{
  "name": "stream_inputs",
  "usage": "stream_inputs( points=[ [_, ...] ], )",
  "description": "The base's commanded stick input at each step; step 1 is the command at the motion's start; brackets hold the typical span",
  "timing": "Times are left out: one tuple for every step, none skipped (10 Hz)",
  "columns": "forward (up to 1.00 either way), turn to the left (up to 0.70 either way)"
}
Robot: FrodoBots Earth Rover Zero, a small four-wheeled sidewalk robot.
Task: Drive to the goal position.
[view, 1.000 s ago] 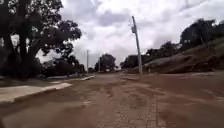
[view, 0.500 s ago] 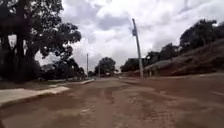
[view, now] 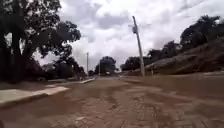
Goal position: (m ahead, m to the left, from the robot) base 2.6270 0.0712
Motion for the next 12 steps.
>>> stream_inputs(
  points=[
    [0.70,0.00],
    [0.70,0.00],
    [0.70,0.00],
    [0.70,0.00],
    [0.70,0.00],
    [0.70,0.00],
    [0.70,0.00],
    [0.70,0.00],
    [0.70,0.00],
    [0.70,0.00],
    [0.70,0.00],
    [0.70,0.00]
  ],
)
